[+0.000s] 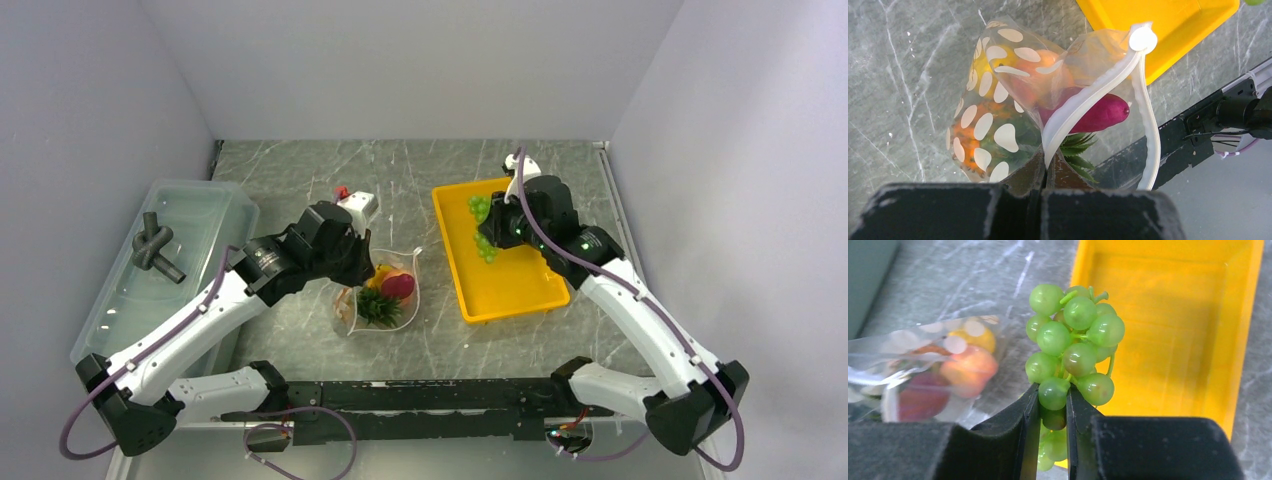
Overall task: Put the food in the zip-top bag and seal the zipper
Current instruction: Pick up the fake fruit from the bin, then place the fake fruit in the zipper food storage bag.
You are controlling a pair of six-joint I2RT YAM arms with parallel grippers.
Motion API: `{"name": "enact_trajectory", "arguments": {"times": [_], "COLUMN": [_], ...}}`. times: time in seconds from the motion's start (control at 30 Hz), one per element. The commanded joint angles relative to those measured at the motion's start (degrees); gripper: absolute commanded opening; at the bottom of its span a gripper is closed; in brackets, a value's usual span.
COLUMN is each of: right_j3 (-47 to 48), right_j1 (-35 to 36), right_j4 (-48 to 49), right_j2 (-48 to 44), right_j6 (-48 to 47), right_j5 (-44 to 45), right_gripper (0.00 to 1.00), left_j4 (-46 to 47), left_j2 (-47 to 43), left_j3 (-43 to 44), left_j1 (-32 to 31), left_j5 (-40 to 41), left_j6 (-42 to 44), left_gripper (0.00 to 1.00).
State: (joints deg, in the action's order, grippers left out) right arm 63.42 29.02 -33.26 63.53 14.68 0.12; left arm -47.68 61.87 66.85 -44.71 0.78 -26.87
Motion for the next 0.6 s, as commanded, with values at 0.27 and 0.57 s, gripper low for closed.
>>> {"name": "enact_trajectory", "arguments": {"times": [0.27, 0.57], "right_j3": [4.64, 2.02], "right_j1": [4.32, 7.86], "right_j4": [4.94, 11.94], "right_j2": [-7.10, -9.77], "right_j6": [3.85, 9.62], "right_j5": [-16.89, -24.17], "right_gripper": [0.10, 0.10], "left_j4": [2.41, 3.25], "left_j2": [1.69, 4.01], "left_j3": [3.53, 5.38], "left_j1": [0.06, 0.05], "left_j5": [1.82, 3.83], "left_j6": [-2.17, -4.16], "left_gripper": [0.00, 0.00]}}
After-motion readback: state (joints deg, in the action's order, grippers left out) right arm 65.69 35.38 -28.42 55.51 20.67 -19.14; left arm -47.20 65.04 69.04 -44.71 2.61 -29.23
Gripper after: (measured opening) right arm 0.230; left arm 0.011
